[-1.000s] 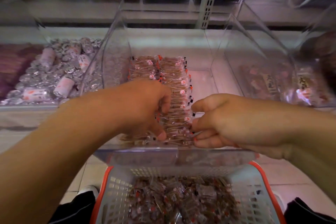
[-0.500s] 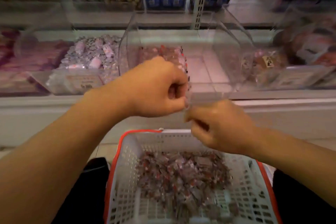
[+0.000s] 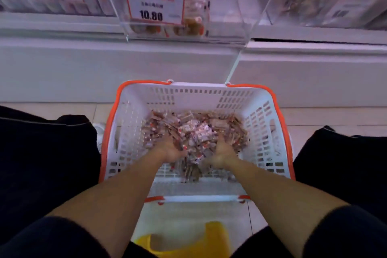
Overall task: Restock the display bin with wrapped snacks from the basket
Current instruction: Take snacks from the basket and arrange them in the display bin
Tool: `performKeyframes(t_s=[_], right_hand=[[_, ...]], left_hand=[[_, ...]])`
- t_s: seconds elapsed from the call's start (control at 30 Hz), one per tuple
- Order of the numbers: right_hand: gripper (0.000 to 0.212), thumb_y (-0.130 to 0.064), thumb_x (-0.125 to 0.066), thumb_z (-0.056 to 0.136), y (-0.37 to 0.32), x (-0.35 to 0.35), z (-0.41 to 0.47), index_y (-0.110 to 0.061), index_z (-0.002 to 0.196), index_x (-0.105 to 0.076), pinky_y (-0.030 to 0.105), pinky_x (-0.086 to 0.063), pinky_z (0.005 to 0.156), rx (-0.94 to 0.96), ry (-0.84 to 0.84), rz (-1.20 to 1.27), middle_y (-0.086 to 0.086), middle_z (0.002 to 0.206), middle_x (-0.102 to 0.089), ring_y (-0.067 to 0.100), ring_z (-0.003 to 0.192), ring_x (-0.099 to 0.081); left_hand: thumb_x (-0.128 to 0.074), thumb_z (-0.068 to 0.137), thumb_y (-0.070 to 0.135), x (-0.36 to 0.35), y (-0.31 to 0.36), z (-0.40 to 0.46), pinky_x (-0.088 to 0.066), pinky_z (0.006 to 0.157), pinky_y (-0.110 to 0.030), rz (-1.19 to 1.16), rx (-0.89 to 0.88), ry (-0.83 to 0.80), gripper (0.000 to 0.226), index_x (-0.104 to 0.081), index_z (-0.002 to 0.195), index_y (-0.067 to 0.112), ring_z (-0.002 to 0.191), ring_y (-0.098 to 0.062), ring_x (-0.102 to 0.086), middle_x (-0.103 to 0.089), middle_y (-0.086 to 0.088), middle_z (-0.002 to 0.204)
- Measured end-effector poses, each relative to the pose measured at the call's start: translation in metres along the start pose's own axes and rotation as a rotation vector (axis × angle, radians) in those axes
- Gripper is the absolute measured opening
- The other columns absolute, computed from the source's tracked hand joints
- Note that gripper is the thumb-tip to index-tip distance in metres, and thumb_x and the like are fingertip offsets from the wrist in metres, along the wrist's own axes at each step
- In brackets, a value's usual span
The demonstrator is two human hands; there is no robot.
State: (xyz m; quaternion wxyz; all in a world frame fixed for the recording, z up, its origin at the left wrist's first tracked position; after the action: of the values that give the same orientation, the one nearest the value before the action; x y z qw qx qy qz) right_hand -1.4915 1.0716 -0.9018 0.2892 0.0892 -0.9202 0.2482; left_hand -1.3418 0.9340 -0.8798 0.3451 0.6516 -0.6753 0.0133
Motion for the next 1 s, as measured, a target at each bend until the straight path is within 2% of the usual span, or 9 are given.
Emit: performKeyframes(t_s=[0.17, 0.33, 0.47, 0.53, 0.63, 0.7, 0.8, 0.9, 1.0], right_hand=[[0.122, -0.065, -0.085, 0.056, -0.016, -0.013, 0.038, -0.035, 0.151, -0.016, 0.056, -0.039, 0.108, -0.009, 0.142, -0.096, 0.004, 0.157, -0.012, 0.047, 0.140, -0.024], [0.112, -0.056, -0.081, 0.069, -0.020, -0.020, 0.067, -0.048, 0.149, -0.002, 0.051, -0.054, 0.091, -0.017, 0.164, -0.225, 0.013, 0.157, 0.000, 0.051, 0.124, -0.047], [0.087, -0.053, -0.084, 0.070, -0.040, -0.015, 0.074, -0.033, 0.137, -0.031, 0.043, -0.055, 0.072, 0.137, 0.215, -0.325, 0.016, 0.139, -0.028, 0.045, 0.094, -0.064], [0.083, -0.049, -0.082, 0.073, -0.044, -0.015, 0.075, -0.028, 0.139, -0.036, 0.044, -0.054, 0.083, 0.197, 0.156, -0.310, 0.013, 0.135, -0.033, 0.042, 0.103, -0.060], [0.089, -0.045, -0.086, 0.066, -0.042, -0.015, 0.075, -0.023, 0.140, -0.042, 0.039, -0.048, 0.101, 0.222, 0.011, -0.183, 0.007, 0.134, -0.034, 0.029, 0.107, -0.055], [0.073, -0.043, -0.082, 0.070, -0.038, -0.019, 0.070, -0.021, 0.133, -0.052, 0.040, -0.051, 0.100, 0.158, -0.101, 0.071, 0.004, 0.127, -0.039, 0.023, 0.103, -0.053], [0.034, -0.027, -0.063, 0.091, -0.030, -0.023, 0.062, -0.017, 0.123, -0.062, 0.046, -0.061, 0.079, -0.014, -0.173, 0.544, 0.003, 0.107, -0.059, 0.021, 0.081, -0.061], [0.042, 0.003, -0.062, 0.090, -0.025, -0.020, 0.056, -0.015, 0.128, -0.059, 0.032, -0.059, 0.055, 0.002, -0.124, 0.583, -0.002, 0.098, -0.065, 0.017, 0.075, -0.065], [0.037, 0.009, -0.066, 0.085, -0.013, -0.027, 0.048, -0.018, 0.110, -0.063, 0.032, -0.061, 0.060, -0.061, -0.147, 0.660, 0.003, 0.107, -0.066, 0.020, 0.090, -0.069]], left_hand=[[-0.074, 0.083, 0.044, -0.045, -0.030, 0.035, -0.054, 0.087, -0.041, -0.475, 0.159, 0.060, 0.058, -0.061, 0.127, 0.007, 0.107, -0.032, -0.064, -0.067, -0.016, 0.121], [-0.072, 0.087, 0.038, -0.057, -0.021, 0.065, -0.057, 0.071, -0.037, -0.560, 0.163, 0.086, 0.033, -0.065, 0.111, 0.017, 0.090, -0.030, -0.068, -0.071, -0.010, 0.103], [-0.066, 0.091, 0.033, -0.054, -0.017, 0.080, -0.052, 0.086, -0.038, -0.476, 0.170, 0.196, 0.024, -0.064, 0.104, 0.012, 0.102, -0.035, -0.064, -0.069, -0.016, 0.110], [-0.062, 0.093, 0.028, -0.058, -0.018, 0.082, -0.051, 0.090, -0.040, -0.489, 0.191, 0.211, 0.028, -0.064, 0.111, 0.006, 0.104, -0.036, -0.062, -0.068, -0.018, 0.111], [-0.062, 0.092, 0.019, -0.064, -0.024, 0.081, -0.053, 0.089, -0.041, -0.611, 0.241, 0.217, 0.012, -0.064, 0.100, 0.011, 0.098, -0.033, -0.062, -0.068, -0.015, 0.105], [-0.060, 0.093, 0.010, -0.068, -0.025, 0.078, -0.051, 0.081, -0.036, -0.786, 0.263, 0.188, 0.006, -0.057, 0.088, 0.013, 0.089, -0.027, -0.060, -0.066, -0.015, 0.101], [-0.063, 0.094, 0.010, -0.073, -0.023, 0.072, -0.058, 0.067, -0.033, -0.974, 0.308, 0.120, 0.008, -0.059, 0.088, 0.013, 0.079, -0.021, -0.064, -0.068, -0.007, 0.091], [-0.059, 0.096, 0.007, -0.079, -0.023, 0.063, -0.052, 0.054, -0.026, -1.076, 0.339, 0.016, 0.007, -0.061, 0.094, 0.014, 0.077, -0.016, -0.060, -0.065, -0.005, 0.091], [-0.051, 0.099, 0.006, -0.081, -0.027, 0.057, -0.050, 0.053, -0.024, -1.072, 0.343, -0.047, 0.012, -0.061, 0.099, 0.013, 0.082, -0.017, -0.058, -0.063, -0.007, 0.096]])
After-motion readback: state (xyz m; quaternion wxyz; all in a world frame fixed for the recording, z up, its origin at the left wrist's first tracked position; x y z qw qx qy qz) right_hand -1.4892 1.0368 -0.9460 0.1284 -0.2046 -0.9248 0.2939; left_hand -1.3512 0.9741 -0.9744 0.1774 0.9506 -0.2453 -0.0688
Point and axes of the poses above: each hand's wrist, its own z-axis towards the middle knuckle, its own x-axis out of the back of the hand, y = z × x, the point moved 8 cm from there along z, towards the middle knuckle
